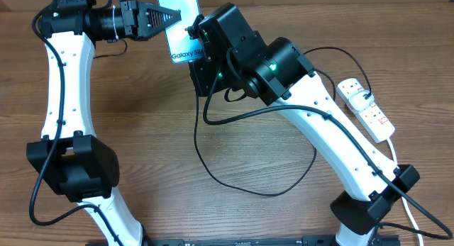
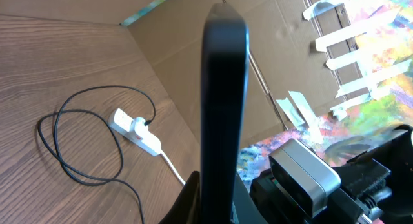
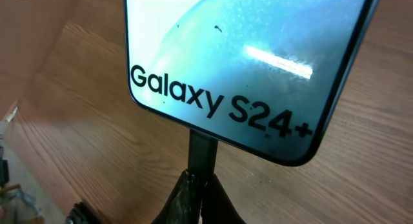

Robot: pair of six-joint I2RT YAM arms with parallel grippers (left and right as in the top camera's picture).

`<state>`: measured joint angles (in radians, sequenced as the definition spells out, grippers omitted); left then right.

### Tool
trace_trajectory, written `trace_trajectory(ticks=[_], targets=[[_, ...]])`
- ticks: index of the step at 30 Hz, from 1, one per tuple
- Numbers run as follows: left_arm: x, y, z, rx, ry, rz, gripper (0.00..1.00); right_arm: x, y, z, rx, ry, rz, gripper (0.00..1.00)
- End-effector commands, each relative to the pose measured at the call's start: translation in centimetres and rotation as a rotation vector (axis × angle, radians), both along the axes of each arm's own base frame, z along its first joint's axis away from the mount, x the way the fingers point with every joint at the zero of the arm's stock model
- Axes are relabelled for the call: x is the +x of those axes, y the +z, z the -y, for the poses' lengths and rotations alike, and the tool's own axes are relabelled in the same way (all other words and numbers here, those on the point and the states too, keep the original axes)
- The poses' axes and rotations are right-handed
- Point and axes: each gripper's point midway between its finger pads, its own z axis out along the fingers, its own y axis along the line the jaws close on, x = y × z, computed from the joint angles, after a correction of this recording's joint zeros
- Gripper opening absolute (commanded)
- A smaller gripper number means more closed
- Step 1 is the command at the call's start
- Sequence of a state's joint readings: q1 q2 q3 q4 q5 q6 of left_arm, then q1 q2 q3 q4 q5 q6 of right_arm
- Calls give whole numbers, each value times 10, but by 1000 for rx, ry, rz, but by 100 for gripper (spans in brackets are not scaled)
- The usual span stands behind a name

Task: Plug charger to phone and switch on socket
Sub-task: 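Push the USB-C plug up into the phone's bottom port with the right gripper, then lay the phone flat on the table with the left gripper and release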

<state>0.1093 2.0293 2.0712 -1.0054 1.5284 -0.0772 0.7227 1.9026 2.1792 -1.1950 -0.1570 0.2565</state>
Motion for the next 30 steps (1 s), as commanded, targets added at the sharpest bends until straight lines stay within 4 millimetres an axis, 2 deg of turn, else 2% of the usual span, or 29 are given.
trace_trajectory(ticks=[1,22,30], targets=[[-14,19,10,-45,-51,-8,4,12,42,5,46,-8,161,4],[-15,18,10,-44,-51,5,4,15,46,2,53,5,188,4],[-16,18,16,-41,-64,5,4,17,50,1,64,4,201,4]])
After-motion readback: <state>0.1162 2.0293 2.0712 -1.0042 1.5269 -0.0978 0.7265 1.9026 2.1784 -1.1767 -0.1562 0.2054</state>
